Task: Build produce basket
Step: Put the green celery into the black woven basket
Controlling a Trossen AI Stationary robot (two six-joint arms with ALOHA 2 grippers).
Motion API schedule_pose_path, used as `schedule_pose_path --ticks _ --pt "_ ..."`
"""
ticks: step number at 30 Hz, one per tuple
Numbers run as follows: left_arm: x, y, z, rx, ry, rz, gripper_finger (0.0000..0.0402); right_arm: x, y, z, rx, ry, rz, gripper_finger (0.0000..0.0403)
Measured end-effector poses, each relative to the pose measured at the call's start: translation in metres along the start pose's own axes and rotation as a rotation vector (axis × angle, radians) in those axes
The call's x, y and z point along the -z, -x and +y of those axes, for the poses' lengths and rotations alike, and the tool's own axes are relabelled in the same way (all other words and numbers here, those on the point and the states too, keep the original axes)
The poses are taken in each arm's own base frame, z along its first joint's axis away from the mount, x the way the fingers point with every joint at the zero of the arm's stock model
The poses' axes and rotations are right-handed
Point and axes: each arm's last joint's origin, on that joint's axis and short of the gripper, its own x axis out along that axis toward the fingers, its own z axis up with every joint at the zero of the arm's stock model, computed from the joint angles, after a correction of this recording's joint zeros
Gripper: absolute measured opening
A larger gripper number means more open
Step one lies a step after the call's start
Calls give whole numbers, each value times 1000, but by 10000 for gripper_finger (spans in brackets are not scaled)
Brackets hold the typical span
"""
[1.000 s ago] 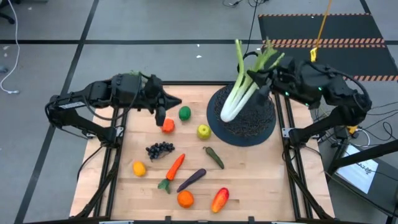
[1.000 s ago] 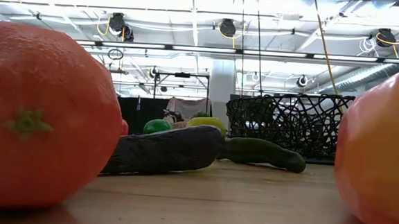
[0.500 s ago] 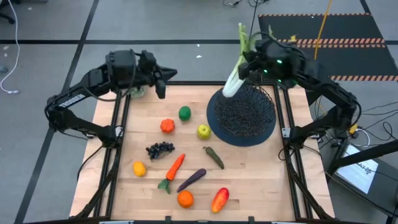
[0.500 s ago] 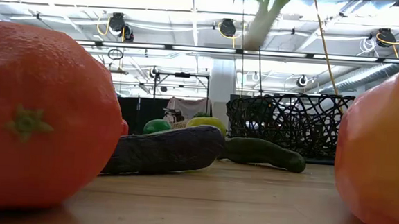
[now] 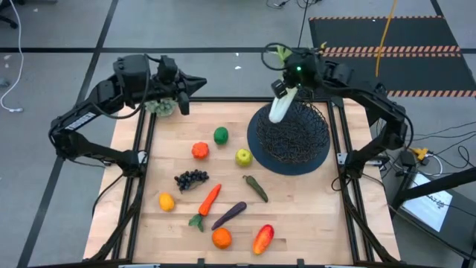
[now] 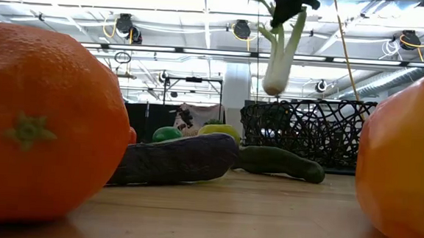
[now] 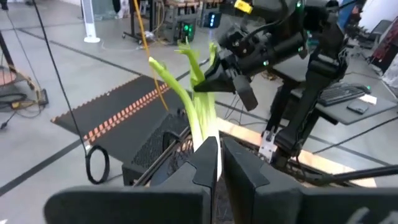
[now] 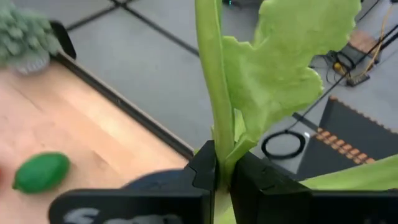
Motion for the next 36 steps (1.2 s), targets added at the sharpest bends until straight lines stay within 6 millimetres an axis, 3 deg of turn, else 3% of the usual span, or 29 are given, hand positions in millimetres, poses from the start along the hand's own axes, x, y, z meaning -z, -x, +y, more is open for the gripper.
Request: schedule_pose_path --ticks 10,17,26,36 --pt "1 3 1 1 6 13 26 25 -31 11 28 61 123 20" --pt "4 4 -3 157 49 68 26 44 -53 19 14 78 171 20" --pt "5 4 -6 236 84 92 26 50 -67 24 -44 86 146 20" --pt "10 5 -5 224 108 147 26 64 -79 25 -37 226 182 20"
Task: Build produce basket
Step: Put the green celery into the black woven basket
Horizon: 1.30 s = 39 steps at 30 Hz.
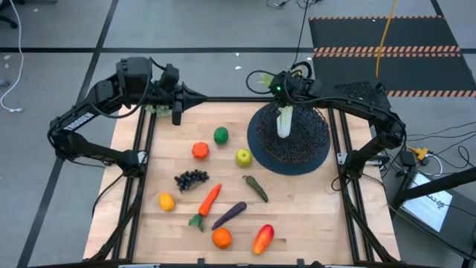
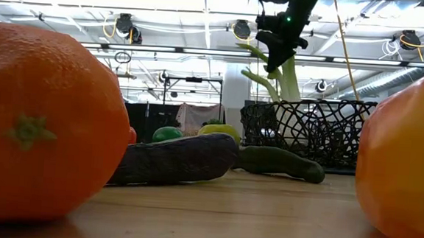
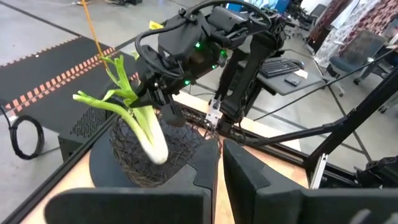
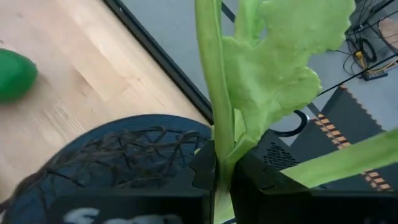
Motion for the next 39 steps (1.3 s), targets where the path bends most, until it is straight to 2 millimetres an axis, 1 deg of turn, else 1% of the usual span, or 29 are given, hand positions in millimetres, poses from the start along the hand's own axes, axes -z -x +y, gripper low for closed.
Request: schedule_pose_path --ticks 8,12,19,24,27,31,39 --pt "1 0 0 -1 2 5 26 -1 -7 -19 66 25 7 20" --pt "1 0 0 -1 3 5 26 -1 -9 -25 75 20 17 20" --pt "0 0 0 -2 4 5 26 0 -10 -23 70 39 13 20" --pt "0 0 0 -2 4 4 26 8 -21 -19 69 52 34 20" --pt "0 0 0 -2 4 4 26 11 -27 -16 70 45 18 20" --pt "0 0 0 -2 4 4 26 11 -32 -14 68 33 -11 20" --pt "0 0 0 -2 2 4 26 8 -32 -13 39 18 -50 20"
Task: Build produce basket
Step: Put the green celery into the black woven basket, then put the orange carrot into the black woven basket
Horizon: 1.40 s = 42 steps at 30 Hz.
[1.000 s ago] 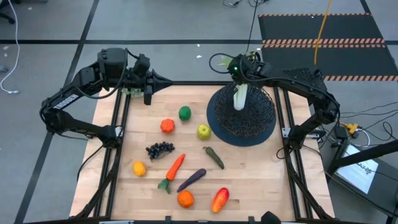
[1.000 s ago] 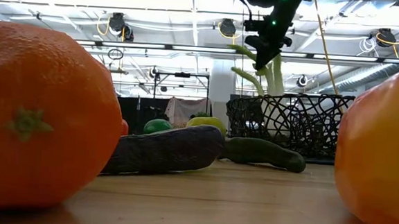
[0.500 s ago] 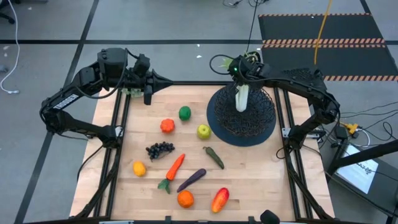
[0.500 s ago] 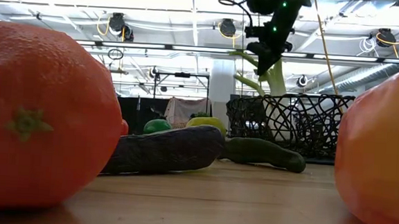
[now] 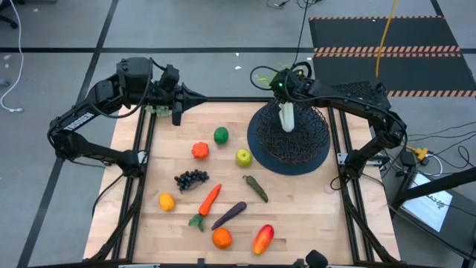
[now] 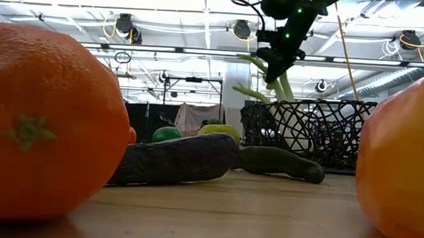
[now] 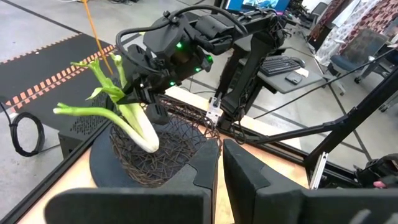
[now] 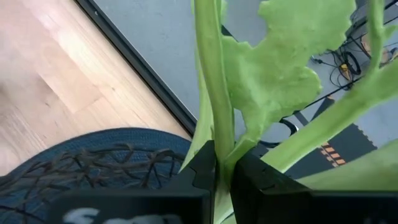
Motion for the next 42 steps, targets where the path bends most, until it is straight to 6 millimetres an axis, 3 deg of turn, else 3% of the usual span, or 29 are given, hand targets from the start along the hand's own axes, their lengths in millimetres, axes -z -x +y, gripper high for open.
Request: schedule_pose_path --ticks 7,19,26,33,42 --pt "0 0 0 0 0 0 26 0 0 0 0 0 0 31" --pt "0 0 0 -1 1 1 26 0 0 0 3 -4 -1 130" --pt "2 0 0 -5 5 16 26 0 4 -2 2 -28 -4 165" --pt "2 0 1 -7 6 22 26 -1 23 -9 -6 -60 -53 168" --pt "6 0 2 -42 15 57 26 -1 60 -17 -280 -224 -146 167"
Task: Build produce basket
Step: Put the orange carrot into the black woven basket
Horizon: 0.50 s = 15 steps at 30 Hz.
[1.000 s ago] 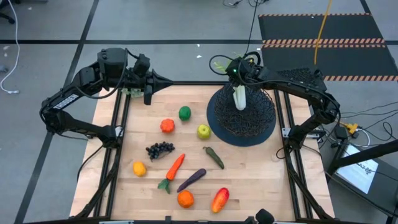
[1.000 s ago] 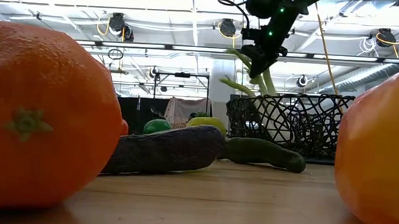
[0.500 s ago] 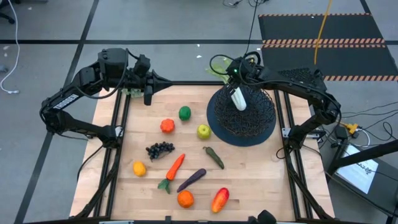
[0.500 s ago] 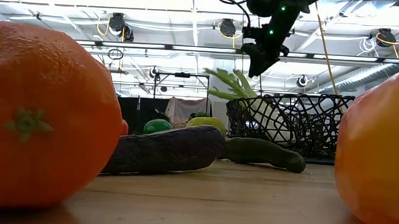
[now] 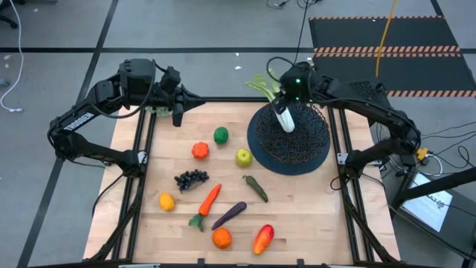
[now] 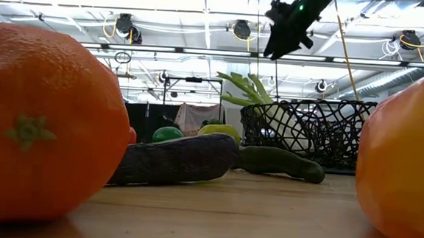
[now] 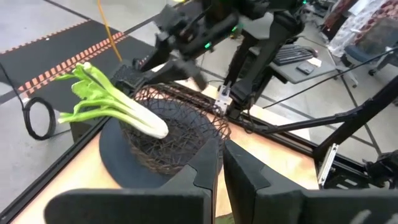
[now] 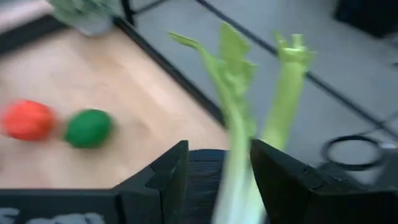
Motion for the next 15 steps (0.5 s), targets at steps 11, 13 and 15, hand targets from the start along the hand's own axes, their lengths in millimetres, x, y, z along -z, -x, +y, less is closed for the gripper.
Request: schedule_pose_path --ticks 11,13,15 --pt "3 0 0 -7 28 33 26 -2 47 -3 -122 -203 -96 167" --pt "6 0 -1 -4 34 57 26 -1 55 -4 -125 -205 -108 167" --pt "8 -1 -3 0 40 80 26 0 62 -3 -132 -201 -116 167"
